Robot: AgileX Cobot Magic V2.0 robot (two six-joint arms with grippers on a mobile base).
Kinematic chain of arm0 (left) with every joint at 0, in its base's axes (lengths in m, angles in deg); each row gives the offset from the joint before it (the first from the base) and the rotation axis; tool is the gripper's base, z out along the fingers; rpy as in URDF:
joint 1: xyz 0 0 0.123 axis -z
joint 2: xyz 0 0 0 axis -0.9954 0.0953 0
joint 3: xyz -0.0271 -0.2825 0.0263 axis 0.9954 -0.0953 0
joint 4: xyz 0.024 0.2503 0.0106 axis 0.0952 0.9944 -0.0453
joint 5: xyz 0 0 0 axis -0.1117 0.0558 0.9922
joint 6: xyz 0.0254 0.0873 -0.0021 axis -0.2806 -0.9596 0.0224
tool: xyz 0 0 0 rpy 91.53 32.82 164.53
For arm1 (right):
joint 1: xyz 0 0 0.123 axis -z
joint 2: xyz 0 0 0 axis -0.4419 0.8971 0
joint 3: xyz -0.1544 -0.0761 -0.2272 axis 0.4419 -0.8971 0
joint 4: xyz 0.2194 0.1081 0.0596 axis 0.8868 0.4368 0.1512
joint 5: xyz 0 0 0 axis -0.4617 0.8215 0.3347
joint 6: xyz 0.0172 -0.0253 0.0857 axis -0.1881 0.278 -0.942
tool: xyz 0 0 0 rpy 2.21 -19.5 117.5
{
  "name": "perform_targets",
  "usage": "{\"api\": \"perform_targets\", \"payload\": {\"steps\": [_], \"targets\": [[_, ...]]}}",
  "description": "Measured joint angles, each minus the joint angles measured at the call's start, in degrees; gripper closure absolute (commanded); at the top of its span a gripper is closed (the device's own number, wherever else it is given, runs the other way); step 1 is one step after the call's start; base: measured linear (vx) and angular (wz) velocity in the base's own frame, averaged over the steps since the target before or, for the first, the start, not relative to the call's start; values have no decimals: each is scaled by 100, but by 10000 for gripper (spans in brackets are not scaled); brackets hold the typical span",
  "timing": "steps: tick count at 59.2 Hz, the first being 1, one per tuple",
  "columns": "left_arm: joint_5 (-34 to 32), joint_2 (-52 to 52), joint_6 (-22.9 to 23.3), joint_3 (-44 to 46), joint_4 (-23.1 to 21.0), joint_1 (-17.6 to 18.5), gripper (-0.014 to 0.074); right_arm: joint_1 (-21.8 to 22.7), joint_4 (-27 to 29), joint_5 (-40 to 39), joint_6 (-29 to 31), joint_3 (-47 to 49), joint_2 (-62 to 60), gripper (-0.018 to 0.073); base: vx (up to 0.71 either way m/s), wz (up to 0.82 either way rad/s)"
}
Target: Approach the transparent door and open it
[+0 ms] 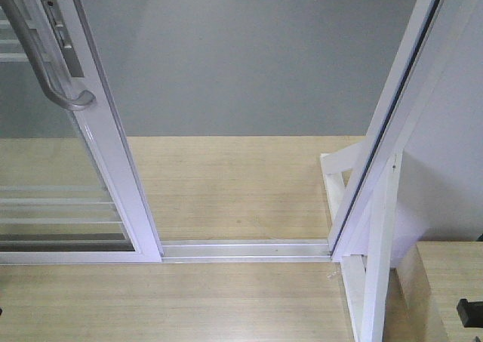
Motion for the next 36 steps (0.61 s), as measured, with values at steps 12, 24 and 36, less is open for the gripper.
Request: {"api": "perform_targets", "payload": {"steps": [12,24,36], "targets": [[0,0,0,0,0,0,602,0,0,0,0,0,0,567,0,0],[0,0,0,0,0,0,602,0,0,0,0,0,0,567,0,0],[0,0,0,0,0,0,602,0,0,0,0,0,0,567,0,0]]}}
